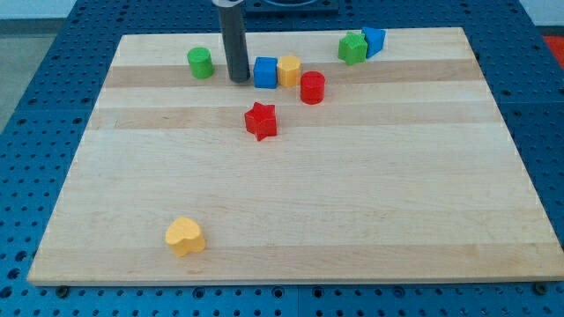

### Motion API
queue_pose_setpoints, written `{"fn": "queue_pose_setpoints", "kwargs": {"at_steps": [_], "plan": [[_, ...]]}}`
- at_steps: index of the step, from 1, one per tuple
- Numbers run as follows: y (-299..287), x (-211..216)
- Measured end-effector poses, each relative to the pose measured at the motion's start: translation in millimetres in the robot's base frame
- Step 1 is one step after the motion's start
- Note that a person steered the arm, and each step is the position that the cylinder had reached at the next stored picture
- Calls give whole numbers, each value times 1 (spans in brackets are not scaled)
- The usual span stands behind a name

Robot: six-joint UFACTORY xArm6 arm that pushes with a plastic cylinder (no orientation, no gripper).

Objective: Move blue cube towards top middle of the board

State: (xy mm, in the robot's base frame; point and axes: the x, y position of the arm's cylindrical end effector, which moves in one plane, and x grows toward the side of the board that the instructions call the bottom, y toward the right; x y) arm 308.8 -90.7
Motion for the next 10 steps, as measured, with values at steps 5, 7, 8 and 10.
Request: {"fn": "queue_pose_setpoints", "kwargs": {"at_steps": [5, 7, 8, 10], "plan": [[48, 3], [50, -35], [57, -52], [29, -33]]}}
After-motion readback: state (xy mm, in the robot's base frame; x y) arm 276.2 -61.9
